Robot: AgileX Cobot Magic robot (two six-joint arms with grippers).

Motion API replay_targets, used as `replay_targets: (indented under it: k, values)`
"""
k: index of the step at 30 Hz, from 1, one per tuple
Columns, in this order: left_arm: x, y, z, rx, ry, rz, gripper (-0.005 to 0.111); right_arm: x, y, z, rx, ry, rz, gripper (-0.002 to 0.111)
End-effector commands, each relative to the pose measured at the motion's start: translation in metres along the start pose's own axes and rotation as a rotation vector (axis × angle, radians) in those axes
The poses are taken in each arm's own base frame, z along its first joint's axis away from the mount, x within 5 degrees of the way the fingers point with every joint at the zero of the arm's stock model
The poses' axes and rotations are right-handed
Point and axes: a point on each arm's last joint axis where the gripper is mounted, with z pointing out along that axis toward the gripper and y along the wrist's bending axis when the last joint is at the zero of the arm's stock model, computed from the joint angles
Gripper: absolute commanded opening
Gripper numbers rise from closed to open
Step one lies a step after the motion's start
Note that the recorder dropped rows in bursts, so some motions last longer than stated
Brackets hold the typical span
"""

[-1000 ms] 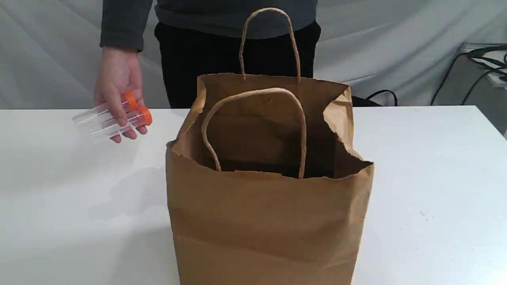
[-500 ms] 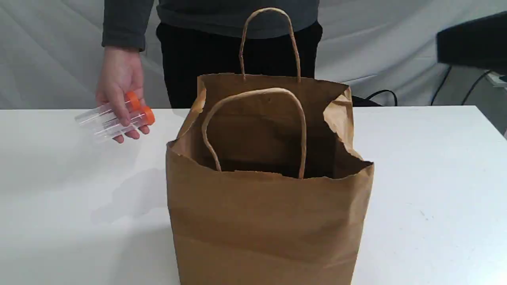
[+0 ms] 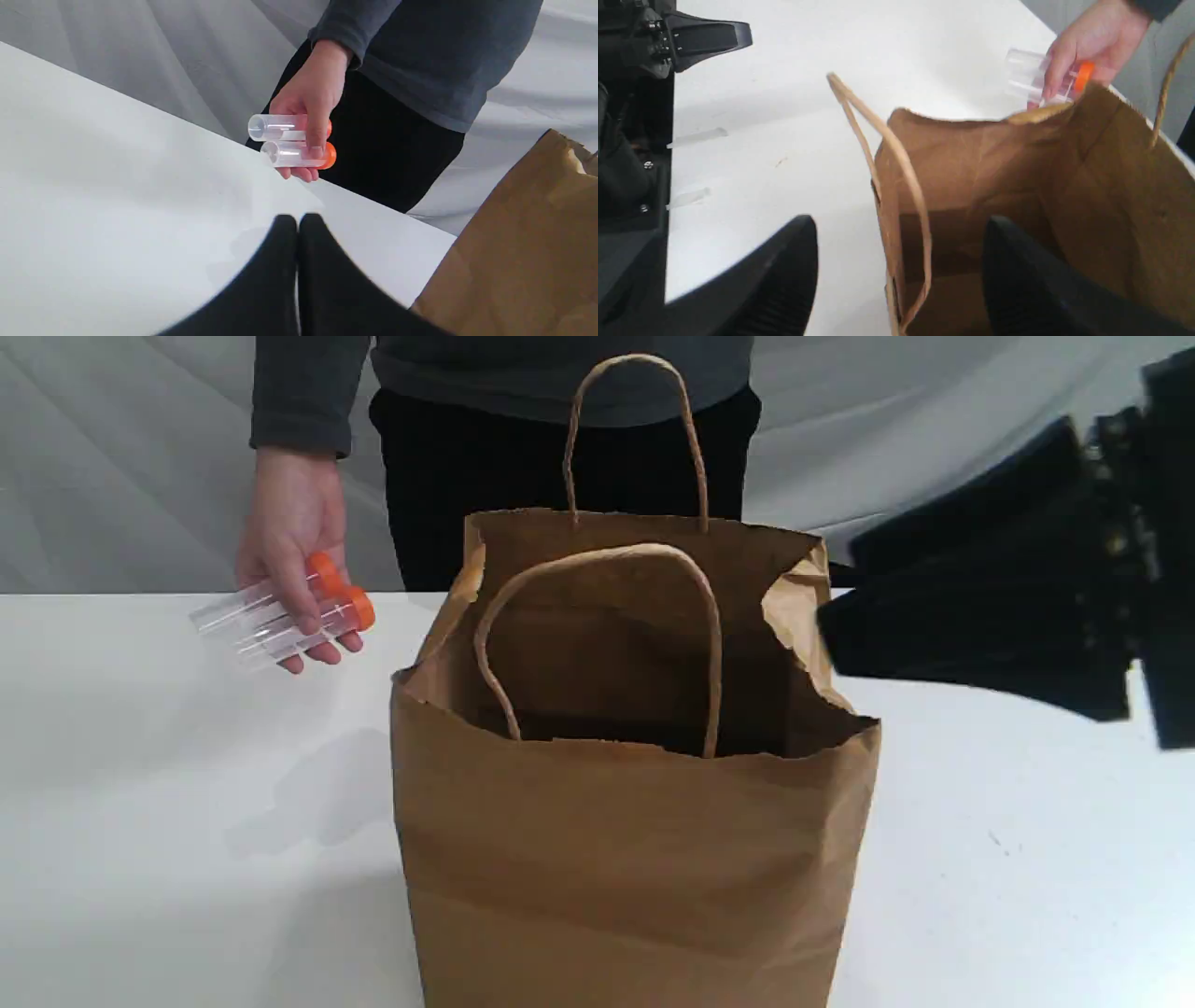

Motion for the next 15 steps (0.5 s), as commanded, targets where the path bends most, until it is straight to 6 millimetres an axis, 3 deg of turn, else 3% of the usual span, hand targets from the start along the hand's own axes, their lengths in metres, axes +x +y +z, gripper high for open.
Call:
replay_targets:
  k: [1,10,15]
  values:
    - [0.001,0.001,0.000,0.000,-0.005,0.001,0.000,-0.012,0.002,0.008,0.067,-0.061,-0.055,0.053]
    - [0.001,0.001,0.000,0.000,-0.005,0.001,0.000,-0.005,-0.009,0.047,0.056,-0.023,-0.022,0.053]
    - [0.001,0.001,0.000,0.000,-0.005,0.001,0.000,-0.002,-0.014,0.053,0.069,-0.020,-0.003,0.050]
